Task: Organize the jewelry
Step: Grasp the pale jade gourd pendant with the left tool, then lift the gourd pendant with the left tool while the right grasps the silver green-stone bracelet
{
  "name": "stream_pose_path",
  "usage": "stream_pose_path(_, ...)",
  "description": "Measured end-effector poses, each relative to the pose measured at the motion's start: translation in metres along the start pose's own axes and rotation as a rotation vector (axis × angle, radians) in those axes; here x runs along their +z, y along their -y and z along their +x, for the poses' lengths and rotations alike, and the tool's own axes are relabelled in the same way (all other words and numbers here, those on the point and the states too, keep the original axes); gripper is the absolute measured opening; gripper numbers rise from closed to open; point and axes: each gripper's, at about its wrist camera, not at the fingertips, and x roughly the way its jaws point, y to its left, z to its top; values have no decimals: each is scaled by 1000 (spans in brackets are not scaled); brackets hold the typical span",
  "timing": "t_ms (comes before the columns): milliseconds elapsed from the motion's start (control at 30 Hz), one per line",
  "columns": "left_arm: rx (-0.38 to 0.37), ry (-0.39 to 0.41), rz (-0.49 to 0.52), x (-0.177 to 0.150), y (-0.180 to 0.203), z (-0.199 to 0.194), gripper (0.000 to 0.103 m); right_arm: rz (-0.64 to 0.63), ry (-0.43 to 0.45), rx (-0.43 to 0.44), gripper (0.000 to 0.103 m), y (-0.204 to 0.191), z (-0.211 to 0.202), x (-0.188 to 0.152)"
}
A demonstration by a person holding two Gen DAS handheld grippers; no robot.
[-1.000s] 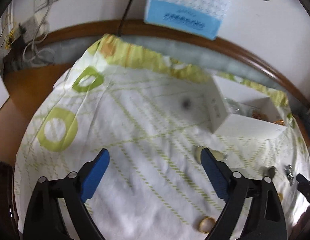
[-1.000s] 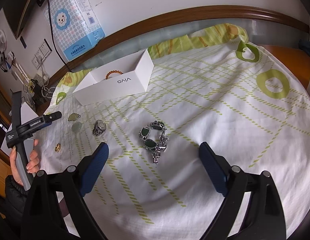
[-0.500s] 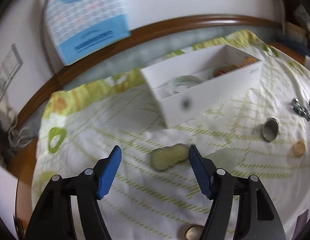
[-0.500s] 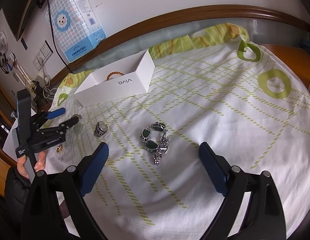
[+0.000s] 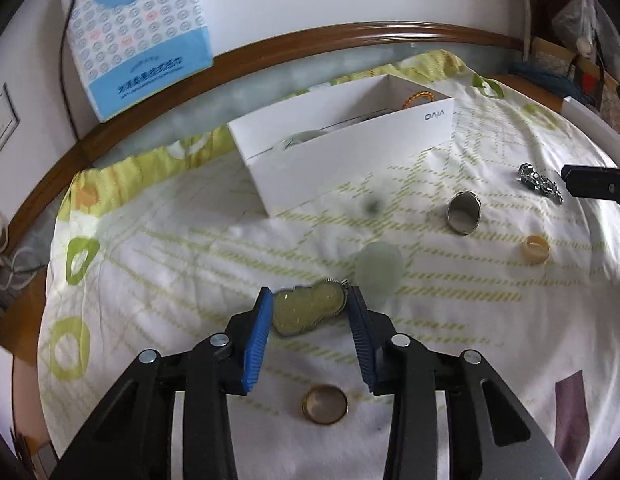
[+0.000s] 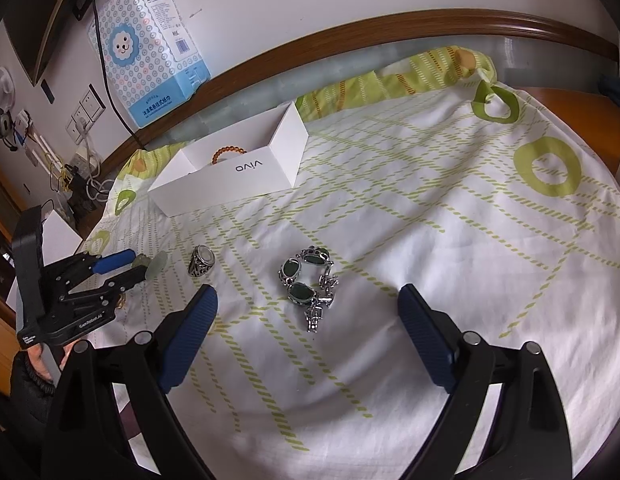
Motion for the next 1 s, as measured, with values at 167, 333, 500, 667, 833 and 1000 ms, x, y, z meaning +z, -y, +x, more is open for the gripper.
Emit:
stream_pose_path(167,32,12,0,2,-1,3,52,4,-1,2,89,0,0,0)
stream_pose_path(333,-1,16,18,-3,3,-2,40,10,3,4,89,1,-1,0)
stream_pose_path(500,-15,14,-18,-16,10,-15,39,18,7,7,89,1,-3,-1)
stream_pose_path(667,5,34,-105,-22,3,-26,39,-17,2,2,89,-6,-3,-2)
stream_pose_path(833,25,71,-155,-23,-5,-34,39,-79,-35,-53,88,-19,5,-3)
stream_pose_path(1000,25,67,-166,-22,-7,-33,39,-110,-49,-77,68,-26,18,5)
